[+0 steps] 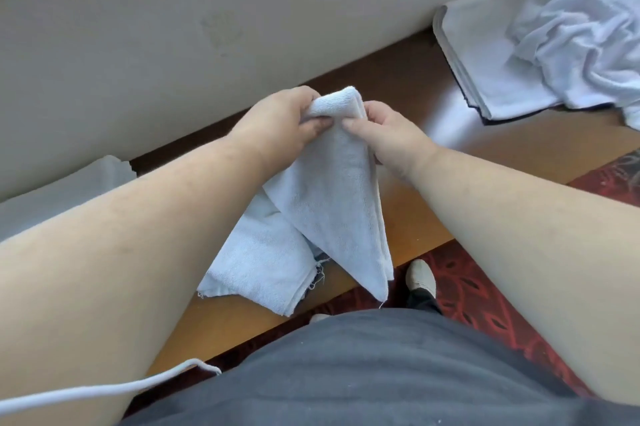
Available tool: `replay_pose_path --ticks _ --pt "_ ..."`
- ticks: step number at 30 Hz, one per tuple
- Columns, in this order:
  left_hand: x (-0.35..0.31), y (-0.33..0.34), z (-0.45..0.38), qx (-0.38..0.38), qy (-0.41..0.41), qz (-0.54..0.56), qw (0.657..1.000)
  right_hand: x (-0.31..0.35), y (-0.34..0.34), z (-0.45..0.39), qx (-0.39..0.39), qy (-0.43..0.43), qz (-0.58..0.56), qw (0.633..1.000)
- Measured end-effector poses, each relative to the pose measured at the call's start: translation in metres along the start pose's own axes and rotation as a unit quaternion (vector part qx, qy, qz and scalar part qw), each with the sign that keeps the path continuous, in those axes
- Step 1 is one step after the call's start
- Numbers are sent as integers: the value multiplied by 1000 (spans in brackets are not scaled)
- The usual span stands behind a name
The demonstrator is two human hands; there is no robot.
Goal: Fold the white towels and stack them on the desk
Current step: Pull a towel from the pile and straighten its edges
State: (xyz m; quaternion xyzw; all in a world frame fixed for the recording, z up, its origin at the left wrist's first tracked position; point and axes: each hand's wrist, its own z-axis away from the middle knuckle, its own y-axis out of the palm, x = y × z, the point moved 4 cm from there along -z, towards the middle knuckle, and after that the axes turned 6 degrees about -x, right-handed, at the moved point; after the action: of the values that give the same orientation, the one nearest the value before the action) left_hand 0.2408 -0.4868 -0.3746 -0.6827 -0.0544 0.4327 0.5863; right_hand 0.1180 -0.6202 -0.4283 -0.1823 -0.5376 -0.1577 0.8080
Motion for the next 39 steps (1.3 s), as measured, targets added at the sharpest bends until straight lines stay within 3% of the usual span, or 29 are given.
replay_pose_path --ticks 2,4,6,11,15,21,26,29,33,37,39 --pt "0 1 -13 -14 -30 29 999 -19 -9 3 74 52 51 995" --pt "-1 2 -26 -30 -64 65 995 -50 -16 11 134 101 180 969" --pt "-3 6 -41 -44 -93 93 990 -77 -23 21 143 138 261 945" --pt "-13 27 -90 -47 -119 100 987 -104 -50 28 55 188 89 977" --pt "-26 56 -142 -47 -103 47 992 -114 -93 17 6 159 128 979" --pt "-33 108 -203 -61 -80 -143 985 -129 -170 -9 -159 138 174 962" --pt "-34 144 -233 -43 -96 -138 985 -155 -198 -19 -103 190 273 937" --pt "-37 162 -247 -27 -100 -168 980 -162 -204 -15 -121 181 290 932" --pt "-32 190 -263 56 -105 -185 976 -170 -206 -11 -108 184 330 919" --pt "-38 215 -232 52 -85 -231 968 -164 -210 -10 -104 171 376 905" --pt "-42 238 -207 88 -79 -244 963 -161 -212 -8 -106 165 409 891"
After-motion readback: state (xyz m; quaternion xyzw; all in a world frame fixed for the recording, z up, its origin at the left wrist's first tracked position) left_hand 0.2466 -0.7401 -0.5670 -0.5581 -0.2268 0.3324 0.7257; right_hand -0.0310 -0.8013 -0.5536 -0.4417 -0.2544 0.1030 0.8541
